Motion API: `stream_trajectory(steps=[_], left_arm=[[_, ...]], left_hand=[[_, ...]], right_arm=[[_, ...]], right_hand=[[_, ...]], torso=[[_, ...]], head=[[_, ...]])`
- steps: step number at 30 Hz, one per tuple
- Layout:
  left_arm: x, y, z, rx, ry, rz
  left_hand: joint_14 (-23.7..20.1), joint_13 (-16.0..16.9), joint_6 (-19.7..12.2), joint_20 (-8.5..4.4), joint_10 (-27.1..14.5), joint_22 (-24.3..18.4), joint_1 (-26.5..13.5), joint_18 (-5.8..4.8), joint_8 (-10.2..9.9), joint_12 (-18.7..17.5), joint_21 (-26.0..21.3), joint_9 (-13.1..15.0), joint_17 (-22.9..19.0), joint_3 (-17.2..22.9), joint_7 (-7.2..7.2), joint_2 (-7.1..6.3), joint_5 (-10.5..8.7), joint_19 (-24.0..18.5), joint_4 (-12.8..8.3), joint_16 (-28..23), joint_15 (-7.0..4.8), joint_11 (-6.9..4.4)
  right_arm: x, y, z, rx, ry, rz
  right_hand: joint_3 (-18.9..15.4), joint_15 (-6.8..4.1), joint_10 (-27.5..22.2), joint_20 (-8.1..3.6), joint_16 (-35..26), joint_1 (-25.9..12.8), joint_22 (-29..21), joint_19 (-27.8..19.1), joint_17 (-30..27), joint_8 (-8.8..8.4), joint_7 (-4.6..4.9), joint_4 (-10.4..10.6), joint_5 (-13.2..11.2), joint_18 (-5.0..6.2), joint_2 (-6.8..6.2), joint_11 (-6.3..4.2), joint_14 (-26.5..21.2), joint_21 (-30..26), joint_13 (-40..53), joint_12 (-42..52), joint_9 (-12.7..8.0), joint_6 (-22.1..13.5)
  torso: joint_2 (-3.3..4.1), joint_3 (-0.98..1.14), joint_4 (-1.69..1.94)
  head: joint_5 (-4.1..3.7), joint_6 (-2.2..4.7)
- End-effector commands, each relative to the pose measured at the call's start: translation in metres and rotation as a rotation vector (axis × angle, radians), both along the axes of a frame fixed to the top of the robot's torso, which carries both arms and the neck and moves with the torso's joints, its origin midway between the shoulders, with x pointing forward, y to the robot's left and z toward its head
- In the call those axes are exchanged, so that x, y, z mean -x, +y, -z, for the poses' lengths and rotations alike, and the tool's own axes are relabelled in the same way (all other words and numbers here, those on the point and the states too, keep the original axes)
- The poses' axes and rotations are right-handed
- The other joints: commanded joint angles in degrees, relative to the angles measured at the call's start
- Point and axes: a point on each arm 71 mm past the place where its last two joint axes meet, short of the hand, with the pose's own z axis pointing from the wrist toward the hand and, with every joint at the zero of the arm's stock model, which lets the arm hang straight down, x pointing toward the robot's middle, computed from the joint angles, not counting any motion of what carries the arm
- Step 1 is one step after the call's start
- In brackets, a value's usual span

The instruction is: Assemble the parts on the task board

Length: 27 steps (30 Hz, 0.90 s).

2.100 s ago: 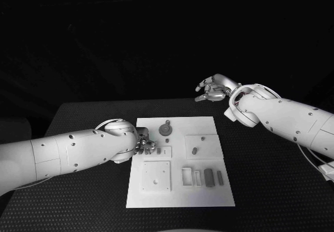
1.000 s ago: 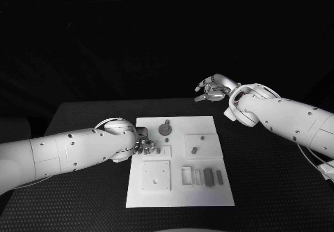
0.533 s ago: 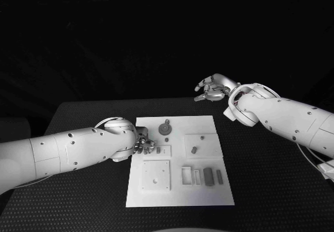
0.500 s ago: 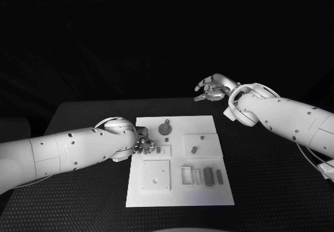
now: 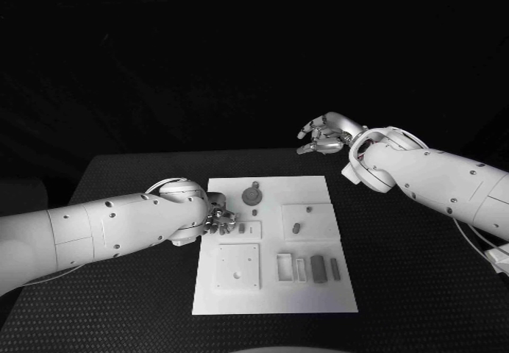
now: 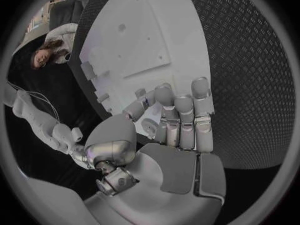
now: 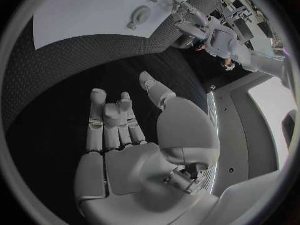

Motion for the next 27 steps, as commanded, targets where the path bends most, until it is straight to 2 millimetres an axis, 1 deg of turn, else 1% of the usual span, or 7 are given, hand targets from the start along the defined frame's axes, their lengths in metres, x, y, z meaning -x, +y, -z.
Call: stream_trajectory(steps=[1, 6, 11, 14, 19, 21, 27], left_arm=[[0.0035, -0.0016, 0.0049, -0.075, -0.016, 0.056], [0.0056, -0.0058, 0.0045, -0.087, -0.025, 0.084], [0.0066, -0.0068, 0.0041, -0.088, -0.035, 0.084], [0.0063, -0.0067, 0.0036, -0.084, -0.041, 0.080], [0.0075, -0.0071, 0.0044, -0.078, -0.025, 0.081], [0.0080, -0.0076, 0.0045, -0.078, -0.021, 0.084], [0.0083, -0.0080, 0.0047, -0.078, -0.018, 0.087]], left_hand=[[0.26, -0.12, 6.75, -0.13, 0.83, 1.25, 0.42, 2.97, 0.19, 0.33, 0.43, -0.04, -0.13, 5.69, -6.12, -0.87, 0.26, 0.36, 1.91, 0.31, -0.11, -1.44], [0.19, -0.35, 6.61, -0.15, 0.74, 1.23, 1.48, 3.01, 0.28, 0.44, 0.58, 0.02, -0.37, 5.11, -6.10, -1.50, 0.60, 0.34, 1.89, 0.42, -0.17, -1.45], [0.13, -0.49, 6.53, -0.14, 0.69, 1.21, 2.04, 2.99, 0.31, 0.50, 0.61, 0.03, -0.51, 4.70, -6.08, -1.79, 0.59, 0.27, 1.92, 0.46, -0.17, -1.43], [0.03, -0.66, 6.43, -0.09, 0.61, 1.13, 2.24, 2.94, 0.31, 0.49, 0.54, 0.02, -0.71, 4.14, -6.02, -1.90, 0.26, 0.18, 1.98, 0.39, -0.14, -1.35], [-0.05, -1.02, 6.30, -0.03, 0.57, 0.95, 1.96, 2.86, 0.27, 0.48, 0.26, -0.04, -1.15, 2.74, -5.88, -2.14, 0.21, 0.04, 2.09, 0.22, -0.06, -1.07], [-0.05, -1.26, 6.36, -0.05, 0.63, 0.96, 1.32, 2.90, 0.35, 0.68, 0.14, -0.07, -1.43, 0.18, -5.89, -1.58, 2.61, 0.08, 1.98, 0.36, -0.01, -0.98], [-0.15, -1.44, 6.30, -0.04, 0.54, 0.94, 1.88, 2.94, 0.31, 0.73, -0.01, -0.16, -1.63, -0.61, -5.88, -2.27, 2.67, -0.02, 2.01, 0.38, -0.05, -0.96]], right_arm=[[0.0006, 0.0019, 0.0006, 0.002, 0.006, -0.017], [0.0005, 0.0019, 0.0007, 0.002, 0.006, -0.017], [0.0005, 0.0016, 0.0006, 0.002, 0.006, -0.017], [0.0005, 0.0013, 0.0006, 0.002, 0.006, -0.016], [0.0006, 0.0013, 0.0007, 0.003, 0.007, -0.017], [0.0006, 0.0010, 0.0007, 0.003, 0.007, -0.017], [0.0008, 0.0013, 0.0009, 0.003, 0.008, -0.018]], right_hand=[[-0.13, 0.05, -0.22, -0.02, -0.33, 0.28, 0.88, 0.01, -0.10, 0.07, 0.33, -0.09, -0.23, 0.71, 0.48, 0.05, -0.34, -0.23, -0.04, 0.29, -0.07, -0.04], [-0.14, 0.05, -0.22, -0.01, -0.33, 0.26, 0.88, 0.02, -0.10, 0.08, 0.33, -0.07, -0.23, 0.71, 0.50, 0.05, -0.35, -0.24, -0.05, 0.29, -0.07, -0.03], [-0.15, 0.05, -0.22, -0.01, -0.34, 0.24, 0.88, 0.02, -0.10, 0.08, 0.34, -0.06, -0.23, 0.70, 0.51, 0.05, -0.35, -0.24, -0.05, 0.29, -0.07, -0.03], [-0.16, 0.05, -0.22, -0.01, -0.34, 0.23, 0.88, 0.01, -0.10, 0.08, 0.34, -0.05, -0.23, 0.70, 0.50, 0.05, -0.35, -0.24, -0.06, 0.30, -0.07, -0.03], [-0.16, 0.05, -0.23, 0.00, -0.35, 0.22, 0.88, 0.01, -0.11, 0.08, 0.34, -0.05, -0.23, 0.70, 0.51, 0.05, -0.36, -0.25, -0.06, 0.30, -0.08, -0.03], [-0.16, 0.05, -0.23, 0.00, -0.35, 0.22, 0.88, 0.00, -0.11, 0.09, 0.33, -0.05, -0.23, 0.71, 0.51, 0.05, -0.36, -0.26, -0.07, 0.30, -0.08, -0.03], [-0.17, 0.05, -0.23, 0.01, -0.36, 0.22, 0.88, -0.01, -0.12, 0.09, 0.34, -0.05, -0.23, 0.70, 0.51, 0.05, -0.38, -0.27, -0.07, 0.30, -0.08, -0.03]], torso=[[0.02, -0.01, 0.01], [0.01, -0.09, 0.00], [0.01, -0.07, 0.02], [0.01, -0.04, 0.04], [0.00, -0.09, 0.04], [0.01, -0.08, 0.04], [-0.02, -0.06, 0.04]], head=[[-0.01, -0.05], [-0.04, -0.02], [-0.05, 0.00], [-0.10, 0.01], [-0.09, -0.08], [-0.11, -0.10], [-0.11, -0.02]])
